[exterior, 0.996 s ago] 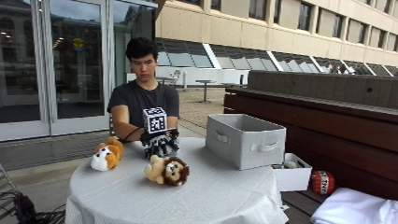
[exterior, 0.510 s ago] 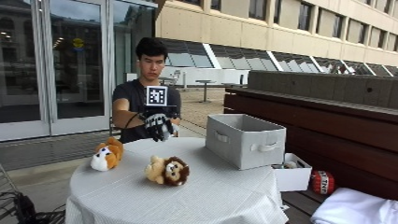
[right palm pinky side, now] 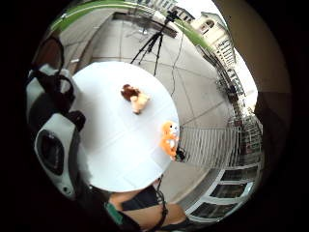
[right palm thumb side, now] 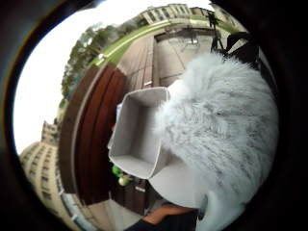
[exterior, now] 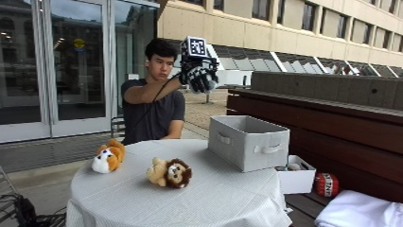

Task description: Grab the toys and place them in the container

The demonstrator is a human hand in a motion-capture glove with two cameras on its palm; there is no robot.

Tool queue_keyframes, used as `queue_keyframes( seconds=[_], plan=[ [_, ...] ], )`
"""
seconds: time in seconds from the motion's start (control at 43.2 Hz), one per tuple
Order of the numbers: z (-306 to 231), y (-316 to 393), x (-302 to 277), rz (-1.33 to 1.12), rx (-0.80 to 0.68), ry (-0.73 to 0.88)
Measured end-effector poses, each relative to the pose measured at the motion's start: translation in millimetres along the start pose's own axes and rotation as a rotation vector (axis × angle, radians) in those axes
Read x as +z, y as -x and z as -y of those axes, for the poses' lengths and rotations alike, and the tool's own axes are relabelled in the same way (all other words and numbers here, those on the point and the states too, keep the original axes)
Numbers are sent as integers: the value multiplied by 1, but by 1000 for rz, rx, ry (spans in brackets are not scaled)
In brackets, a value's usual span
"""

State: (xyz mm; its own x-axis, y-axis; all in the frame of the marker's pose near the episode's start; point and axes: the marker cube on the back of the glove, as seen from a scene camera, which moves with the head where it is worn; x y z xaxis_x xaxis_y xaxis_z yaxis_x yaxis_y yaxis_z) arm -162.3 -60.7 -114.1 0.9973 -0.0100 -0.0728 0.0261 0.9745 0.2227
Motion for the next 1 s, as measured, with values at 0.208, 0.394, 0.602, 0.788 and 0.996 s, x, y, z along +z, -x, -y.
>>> queue_keyframes(
  seconds=[0.208,0.394,0.602,0.788,0.996],
  plan=[
    [-1,84,-14,4,-79,-13],
    [-19,172,-16,5,-178,-34],
    [-23,217,13,14,-226,5],
    [-28,223,46,-72,-211,67],
    [-26,198,53,-120,-241,99]
  ],
)
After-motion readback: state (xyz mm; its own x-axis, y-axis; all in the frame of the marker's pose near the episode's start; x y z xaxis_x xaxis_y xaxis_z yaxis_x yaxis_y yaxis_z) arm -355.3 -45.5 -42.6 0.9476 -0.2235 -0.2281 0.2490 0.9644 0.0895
